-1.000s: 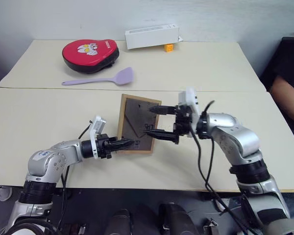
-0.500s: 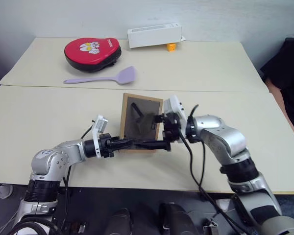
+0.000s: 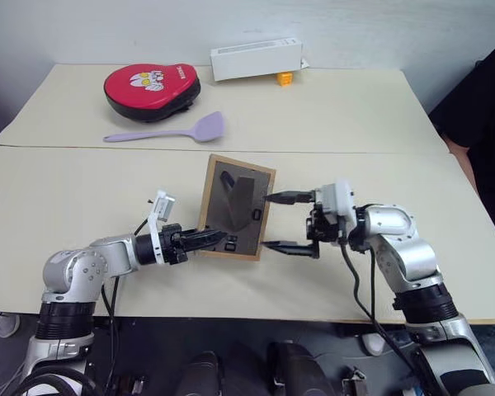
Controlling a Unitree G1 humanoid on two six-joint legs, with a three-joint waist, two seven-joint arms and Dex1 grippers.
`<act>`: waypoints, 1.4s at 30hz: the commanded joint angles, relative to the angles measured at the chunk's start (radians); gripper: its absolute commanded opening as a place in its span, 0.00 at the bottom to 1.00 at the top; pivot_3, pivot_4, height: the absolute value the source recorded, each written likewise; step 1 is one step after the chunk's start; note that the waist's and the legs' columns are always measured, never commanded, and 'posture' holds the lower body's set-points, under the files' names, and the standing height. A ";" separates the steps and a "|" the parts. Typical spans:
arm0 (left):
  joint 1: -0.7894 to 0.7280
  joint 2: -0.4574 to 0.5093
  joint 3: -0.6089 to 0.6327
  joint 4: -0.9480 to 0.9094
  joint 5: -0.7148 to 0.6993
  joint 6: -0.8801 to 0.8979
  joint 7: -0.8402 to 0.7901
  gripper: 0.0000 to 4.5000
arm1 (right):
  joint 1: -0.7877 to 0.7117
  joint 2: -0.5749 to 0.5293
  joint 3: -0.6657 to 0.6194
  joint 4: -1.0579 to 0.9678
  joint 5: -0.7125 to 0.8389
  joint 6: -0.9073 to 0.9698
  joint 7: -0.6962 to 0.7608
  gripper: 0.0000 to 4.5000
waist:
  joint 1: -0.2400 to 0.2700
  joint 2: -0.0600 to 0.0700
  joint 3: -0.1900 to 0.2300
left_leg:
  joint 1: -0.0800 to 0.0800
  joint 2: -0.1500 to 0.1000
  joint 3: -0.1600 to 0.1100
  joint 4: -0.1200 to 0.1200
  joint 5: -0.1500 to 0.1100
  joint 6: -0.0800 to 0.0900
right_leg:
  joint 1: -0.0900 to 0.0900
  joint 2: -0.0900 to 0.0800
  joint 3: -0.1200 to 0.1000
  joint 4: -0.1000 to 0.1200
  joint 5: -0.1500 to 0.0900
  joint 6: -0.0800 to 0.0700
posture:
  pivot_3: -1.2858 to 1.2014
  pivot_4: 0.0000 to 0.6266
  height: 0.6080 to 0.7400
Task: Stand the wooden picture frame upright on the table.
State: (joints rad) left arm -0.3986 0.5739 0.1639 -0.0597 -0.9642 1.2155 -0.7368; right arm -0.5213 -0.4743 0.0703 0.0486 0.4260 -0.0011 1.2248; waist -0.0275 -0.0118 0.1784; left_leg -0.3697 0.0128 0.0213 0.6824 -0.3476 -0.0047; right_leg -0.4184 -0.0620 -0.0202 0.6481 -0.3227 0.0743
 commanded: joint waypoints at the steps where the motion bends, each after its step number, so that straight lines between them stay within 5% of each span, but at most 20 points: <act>1: -0.081 0.024 0.089 0.043 -0.155 0.296 0.046 0.28 | -0.002 -0.034 -0.070 0.064 -0.076 -0.302 0.021 0.99 | 0.001 0.000 0.000 | 0.000 0.000 0.000 0.000 0.000 0.000 | 0.000 0.000 0.000 0.000 0.000 0.000 | 0.52 0.24 1.00; 9: -0.229 0.193 -0.101 0.412 -0.635 0.399 0.265 0.28 | -0.075 -0.076 -0.024 0.329 -0.429 -1.033 -0.096 0.99 | -0.007 0.000 0.000 | 0.002 0.000 0.001 0.001 0.000 0.000 | 0.000 0.000 0.001 0.005 0.000 0.000 | 0.52 0.24 1.00; 16: -0.287 0.231 -0.293 0.511 -0.990 0.382 0.466 0.28 | -0.104 0.024 0.016 0.418 -0.723 -1.196 -0.380 0.99 | -0.006 0.000 0.000 | 0.002 0.000 0.000 0.001 0.001 -0.002 | 0.000 0.000 0.001 0.007 0.000 0.000 | 0.52 0.24 1.00; 20: -0.295 0.226 -0.327 0.509 -1.008 0.380 0.473 0.28 | -0.109 0.053 0.023 0.452 -0.847 -1.232 -0.534 0.86 | -0.005 0.000 0.000 | 0.002 0.000 0.000 0.002 0.002 -0.003 | -0.001 0.001 0.001 0.008 0.000 0.000 | 0.52 0.24 1.00; 27: -0.236 0.198 -0.239 0.384 -1.008 0.243 0.603 0.28 | -0.112 0.025 0.041 0.460 -0.922 -1.188 -0.716 0.34 | -0.006 0.000 0.000 | 0.002 -0.001 0.000 0.002 0.002 -0.003 | -0.001 0.001 0.001 0.008 0.000 0.000 | 0.52 0.24 1.00; 28: -0.216 0.181 -0.210 0.348 -1.008 0.197 0.658 0.28 | -0.111 0.018 0.049 0.464 -0.917 -1.180 -0.724 0.34 | -0.005 0.000 0.000 | 0.002 -0.001 0.000 0.002 0.002 -0.003 | -0.001 0.001 0.001 0.008 0.000 0.000 | 0.52 0.24 1.00; 32: -0.194 0.177 -0.145 0.295 -1.008 0.218 0.638 0.58 | -0.115 -0.001 0.066 0.455 -0.911 -1.169 -0.771 0.30 | -0.007 -0.001 0.001 | 0.001 0.000 0.000 0.003 0.003 -0.004 | -0.001 0.001 0.001 0.005 0.000 0.000 | 0.52 0.24 1.00; 36: -0.160 0.278 -0.066 0.246 -1.008 0.220 0.604 0.86 | -0.122 -0.012 0.089 0.451 -0.871 -1.159 -0.798 0.28 | -0.019 -0.001 0.001 | 0.002 0.000 0.000 0.002 0.003 -0.004 | -0.001 0.001 0.001 0.007 0.000 -0.001 | 0.52 0.24 1.00; 40: -0.116 0.438 0.023 0.265 -0.959 0.224 0.534 0.87 | -0.129 -0.020 0.107 0.450 -0.782 -1.135 -0.790 0.28 | -0.028 -0.001 0.001 | 0.002 0.000 0.000 0.001 0.003 -0.005 | -0.001 0.001 0.001 0.008 -0.001 -0.002 | 0.52 0.24 1.00; 42: -0.068 0.501 0.100 0.209 -0.740 0.110 0.397 0.87 | -0.128 -0.030 0.121 0.452 -0.690 -1.114 -0.760 0.28 | -0.029 0.000 0.001 | 0.002 0.000 0.000 0.001 0.003 -0.005 | -0.001 0.001 0.001 0.008 -0.001 -0.002 | 0.52 0.24 1.00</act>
State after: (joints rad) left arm -0.4878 1.0432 0.1989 0.1906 -1.8368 1.4012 -0.2408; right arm -0.6321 -0.4947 0.1968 0.5210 -0.3747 -1.1256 0.4650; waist -0.0562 -0.0123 0.1793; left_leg -0.3674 0.0129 0.0214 0.6832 -0.3442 -0.0095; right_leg -0.4196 -0.0606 -0.0191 0.6562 -0.3239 0.0722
